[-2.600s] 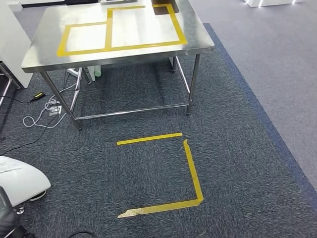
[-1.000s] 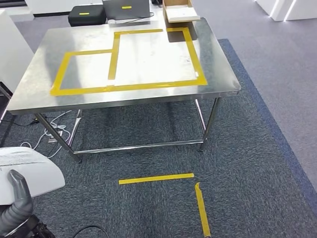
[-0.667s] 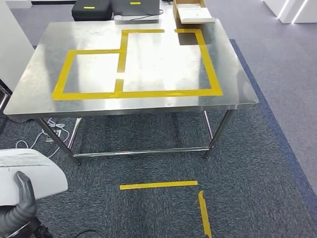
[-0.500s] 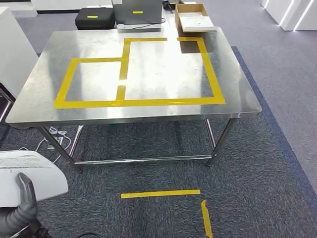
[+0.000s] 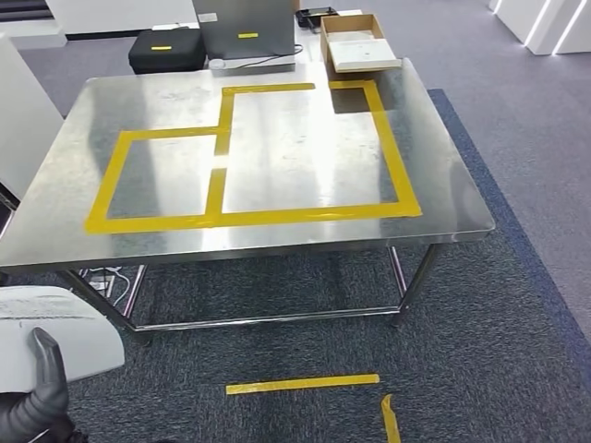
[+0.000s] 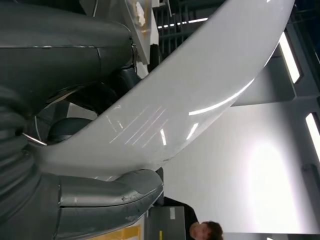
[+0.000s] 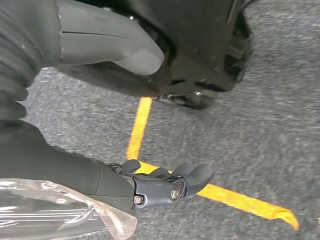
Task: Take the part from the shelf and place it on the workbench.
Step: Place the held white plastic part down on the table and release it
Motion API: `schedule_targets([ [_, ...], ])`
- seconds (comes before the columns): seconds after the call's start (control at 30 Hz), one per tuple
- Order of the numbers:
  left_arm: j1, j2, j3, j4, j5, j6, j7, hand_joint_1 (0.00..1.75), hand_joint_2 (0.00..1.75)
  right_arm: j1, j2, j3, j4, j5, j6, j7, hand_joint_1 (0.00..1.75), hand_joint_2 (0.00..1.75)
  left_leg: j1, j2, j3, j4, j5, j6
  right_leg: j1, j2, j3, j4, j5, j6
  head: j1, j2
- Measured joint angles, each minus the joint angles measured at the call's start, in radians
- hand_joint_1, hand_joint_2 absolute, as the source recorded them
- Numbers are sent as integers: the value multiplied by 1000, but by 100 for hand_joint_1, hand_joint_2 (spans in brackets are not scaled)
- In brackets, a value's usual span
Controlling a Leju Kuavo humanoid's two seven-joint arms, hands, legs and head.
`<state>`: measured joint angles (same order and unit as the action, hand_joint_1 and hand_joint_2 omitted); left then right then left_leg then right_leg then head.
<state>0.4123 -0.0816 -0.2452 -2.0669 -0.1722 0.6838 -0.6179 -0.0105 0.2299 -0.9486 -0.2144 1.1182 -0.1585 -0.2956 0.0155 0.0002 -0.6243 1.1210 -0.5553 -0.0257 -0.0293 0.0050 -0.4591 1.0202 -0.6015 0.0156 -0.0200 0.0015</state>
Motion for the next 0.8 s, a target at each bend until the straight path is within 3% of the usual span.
schedule_targets([
  [0.07,5,0,0,-3,0,0,0,175,175,-2,2,0,0,0,-1,2,0,175,-3,8,8,-46,52,11,0,-2,26,-5,-16,17,-3,0],
  [0.17,7,0,1,-11,-2,0,0,175,175,-7,3,-1,0,1,-2,7,0,175,-3,2,35,-64,53,41,1,-6,45,10,-4,41,-2,0],
  [0.2,7,-1,1,-12,-2,0,0,175,175,-9,4,-1,0,2,-2,10,0,175,-1,0,48,-71,53,48,1,-6,26,41,-1,44,1,0],
  [0.27,7,-4,2,-13,-3,0,-1,175,175,-12,4,-1,0,2,-2,15,0,175,-1,-1,68,-83,46,59,2,-6,-51,149,-19,44,5,0],
  [0.33,6,-6,3,-13,-5,0,-3,175,175,-11,4,-1,0,1,2,15,0,175,-2,-4,83,-86,30,64,6,-6,-148,246,-79,44,6,0],
  [0.4,6,-6,5,-13,-10,1,-5,175,175,-9,3,-1,0,1,10,10,0,175,-3,-7,109,-86,6,65,9,-6,-204,249,-120,42,6,0],
  [0.43,6,-6,8,-13,-14,1,-6,175,175,-8,3,-1,0,2,14,8,0,175,-3,-8,127,-87,-8,63,11,-6,-212,213,-105,38,6,0],
  [0.5,6,-6,17,-12,-20,0,-6,175,175,-5,1,-2,0,2,22,9,0,175,-5,-8,158,-86,-38,58,15,-7,-213,115,16,28,6,0],
  [0.57,7,-7,32,-11,-28,-1,-6,175,175,-5,0,-4,0,0,26,8,0,175,-7,-11,179,-89,-62,47,21,-7,-202,61,107,18,6,0],
  [0.63,6,-8,53,-11,-48,-2,-3,175,175,-9,-1,-5,0,1,27,3,0,175,-8,-13,195,-86,-61,34,21,-6,-181,51,106,7,8,0],
  [0.7,5,-8,86,-11,-78,-3,1,175,175,-11,-2,-5,0,4,29,-2,0,175,-7,-11,177,-29,-35,24,17,-5,-149,33,98,-5,7,0],
  [0.77,9,-7,129,-11,-108,-10,8,175,175,-8,-3,-5,0,9,32,-4,0,175,-5,-8,105,84,-31,15,13,-4,-109,14,84,-12,3,0],
  [0.8,13,-7,153,-11,-118,-19,12,175,175,-5,-4,-6,0,12,33,-4,0,175,-3,-8,63,133,-53,12,12,-3,-92,7,74,-14,1,0],
])
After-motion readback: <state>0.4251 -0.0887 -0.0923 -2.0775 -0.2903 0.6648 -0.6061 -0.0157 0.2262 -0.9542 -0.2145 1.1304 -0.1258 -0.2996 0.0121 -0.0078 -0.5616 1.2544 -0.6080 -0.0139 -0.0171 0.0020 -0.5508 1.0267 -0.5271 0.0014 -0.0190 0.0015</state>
